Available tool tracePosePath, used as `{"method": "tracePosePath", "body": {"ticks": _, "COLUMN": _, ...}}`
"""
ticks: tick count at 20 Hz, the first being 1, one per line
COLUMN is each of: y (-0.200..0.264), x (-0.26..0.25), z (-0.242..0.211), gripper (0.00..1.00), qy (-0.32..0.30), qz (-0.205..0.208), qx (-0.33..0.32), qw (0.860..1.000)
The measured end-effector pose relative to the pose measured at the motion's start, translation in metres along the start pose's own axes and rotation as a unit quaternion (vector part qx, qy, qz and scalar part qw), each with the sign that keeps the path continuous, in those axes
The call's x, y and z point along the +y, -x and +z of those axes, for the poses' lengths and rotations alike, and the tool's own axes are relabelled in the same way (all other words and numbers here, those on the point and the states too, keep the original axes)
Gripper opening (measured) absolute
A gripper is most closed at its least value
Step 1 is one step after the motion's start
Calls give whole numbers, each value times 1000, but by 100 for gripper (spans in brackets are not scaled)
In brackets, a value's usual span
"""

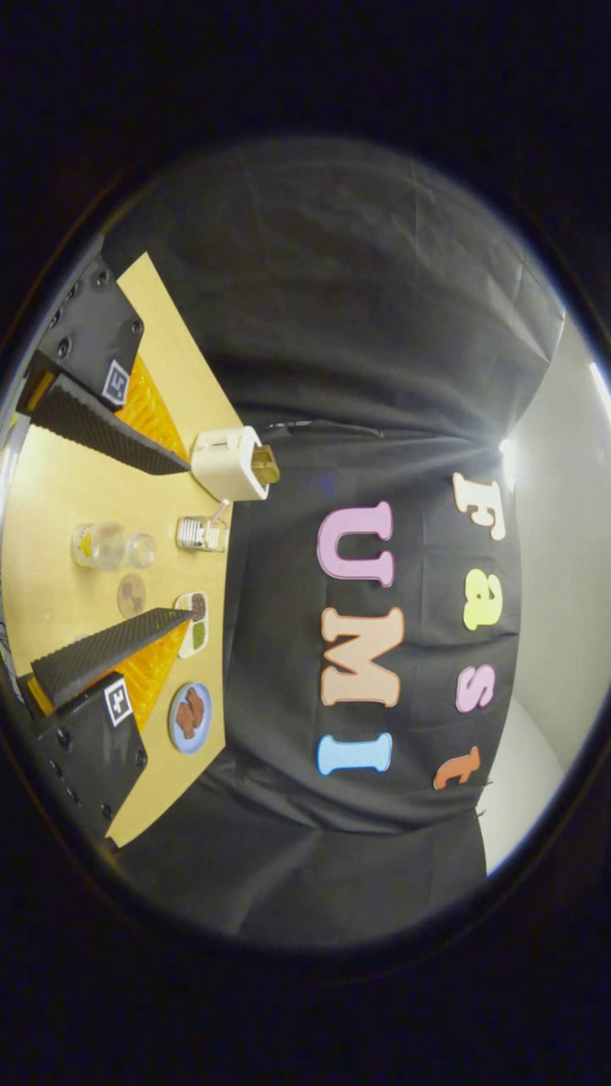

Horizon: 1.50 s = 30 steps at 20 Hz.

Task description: Take the bottle from table, then pour the juice into the cup, finally place the bottle on the coaster

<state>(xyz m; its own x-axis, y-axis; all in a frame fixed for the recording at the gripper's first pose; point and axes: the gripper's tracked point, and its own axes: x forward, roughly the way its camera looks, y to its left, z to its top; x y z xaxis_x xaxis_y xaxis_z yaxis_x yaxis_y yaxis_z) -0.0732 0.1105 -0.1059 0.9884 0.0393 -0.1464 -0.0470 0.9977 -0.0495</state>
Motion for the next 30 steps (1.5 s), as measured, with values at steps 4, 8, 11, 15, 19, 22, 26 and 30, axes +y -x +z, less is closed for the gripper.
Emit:
{"method": "tracePosePath", "body": {"ticks": 4, "y": -9, "x": 5, "z": -41, "gripper": 100, "qy": -30, "qz": -37, "qx": 29, "qw": 998}}
{"method": "tracePosePath", "body": {"ticks": 8, "y": -23, "x": -2, "z": -88, "gripper": 100, "qy": -48, "qz": -81, "qx": 66, "qw": 993}}
{"method": "tracePosePath", "body": {"ticks": 11, "y": -39, "x": -2, "z": -115, "gripper": 100, "qy": -45, "qz": -101, "qx": 88, "qw": 990}}
{"method": "tracePosePath", "body": {"ticks": 15, "y": -62, "x": 3, "z": -142, "gripper": 100, "qy": -33, "qz": -112, "qx": 111, "qw": 987}}
{"method": "tracePosePath", "body": {"ticks": 19, "y": -87, "x": 0, "z": -158, "gripper": 100, "qy": -24, "qz": -124, "qx": 124, "qw": 984}}
{"method": "tracePosePath", "body": {"ticks": 22, "y": -104, "x": -3, "z": -168, "gripper": 100, "qy": -20, "qz": -129, "qx": 131, "qw": 983}}
{"method": "tracePosePath", "body": {"ticks": 26, "y": -121, "x": -7, "z": -188, "gripper": 100, "qy": -8, "qz": -133, "qx": 151, "qw": 979}}
{"method": "tracePosePath", "body": {"ticks": 30, "y": -133, "x": -9, "z": -207, "gripper": 100, "qy": -3, "qz": -133, "qx": 167, "qw": 977}}
